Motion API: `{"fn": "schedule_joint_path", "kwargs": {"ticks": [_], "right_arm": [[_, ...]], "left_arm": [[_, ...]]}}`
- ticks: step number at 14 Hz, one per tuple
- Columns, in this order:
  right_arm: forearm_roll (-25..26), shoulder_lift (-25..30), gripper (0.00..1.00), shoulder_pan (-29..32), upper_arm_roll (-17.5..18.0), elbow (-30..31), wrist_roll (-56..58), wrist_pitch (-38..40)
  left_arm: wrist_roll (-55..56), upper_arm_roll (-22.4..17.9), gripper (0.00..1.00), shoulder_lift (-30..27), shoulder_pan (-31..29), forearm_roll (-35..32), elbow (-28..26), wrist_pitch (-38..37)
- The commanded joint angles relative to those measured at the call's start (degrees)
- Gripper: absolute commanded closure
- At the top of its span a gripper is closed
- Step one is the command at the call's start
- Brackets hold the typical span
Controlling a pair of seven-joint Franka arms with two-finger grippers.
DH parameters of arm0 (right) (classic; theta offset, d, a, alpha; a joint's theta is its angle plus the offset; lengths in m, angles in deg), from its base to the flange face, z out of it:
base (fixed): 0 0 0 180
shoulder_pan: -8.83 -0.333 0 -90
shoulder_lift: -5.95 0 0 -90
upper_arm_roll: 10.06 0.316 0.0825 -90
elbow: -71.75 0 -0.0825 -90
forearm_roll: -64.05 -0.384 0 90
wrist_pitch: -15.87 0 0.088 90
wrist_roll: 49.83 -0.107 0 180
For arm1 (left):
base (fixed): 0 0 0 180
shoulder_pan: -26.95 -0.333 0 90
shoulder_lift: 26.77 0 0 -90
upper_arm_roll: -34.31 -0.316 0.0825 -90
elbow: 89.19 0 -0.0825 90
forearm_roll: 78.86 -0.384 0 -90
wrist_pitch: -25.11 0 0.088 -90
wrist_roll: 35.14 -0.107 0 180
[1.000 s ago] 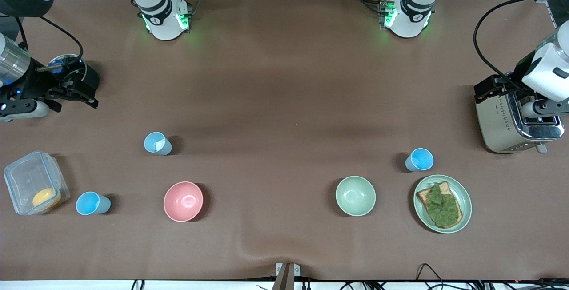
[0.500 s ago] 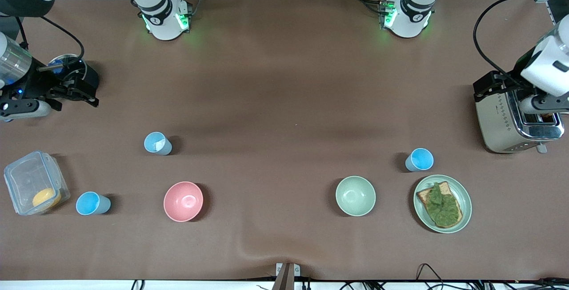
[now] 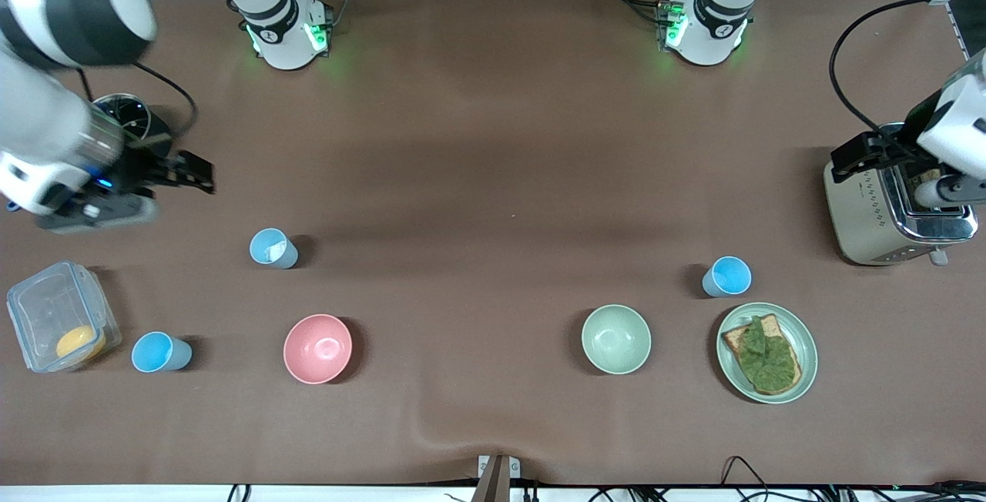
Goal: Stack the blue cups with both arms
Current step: 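Reach the right gripper to the tissue cup while the left gripper reaches another cup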
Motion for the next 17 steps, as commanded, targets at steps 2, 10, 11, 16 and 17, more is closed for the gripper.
{"fn": "schedule_joint_path", "kwargs": {"ticks": [2,10,11,16,17], "right_arm": [[2.8,-5.8,0.00,-3.2,-0.3,-0.9,-2.8,-3.6],[9.8,-16.8,0.00,-4.3,-0.7,6.7,-5.8,-22.7],[9.8,-18.2,0.00,-4.1,-0.8,6.8,-5.8,-24.2],[9.9,-19.0,0.00,-4.7,-0.7,10.1,-8.9,-23.9],[9.9,-19.0,0.00,-4.8,-0.8,11.5,-9.2,-24.3]], "left_arm": [[-0.1,-0.1,0.00,1.1,0.2,0.8,-6.3,3.3],[-0.2,-0.1,0.00,10.6,-1.1,1.1,-23.2,31.0],[-0.3,-0.1,0.00,11.7,-1.9,1.0,-23.2,32.7],[-0.7,-0.1,0.00,18.7,-3.2,1.0,-22.6,39.5],[-0.7,-0.1,0.00,19.5,-3.0,1.0,-22.5,40.0]]}}
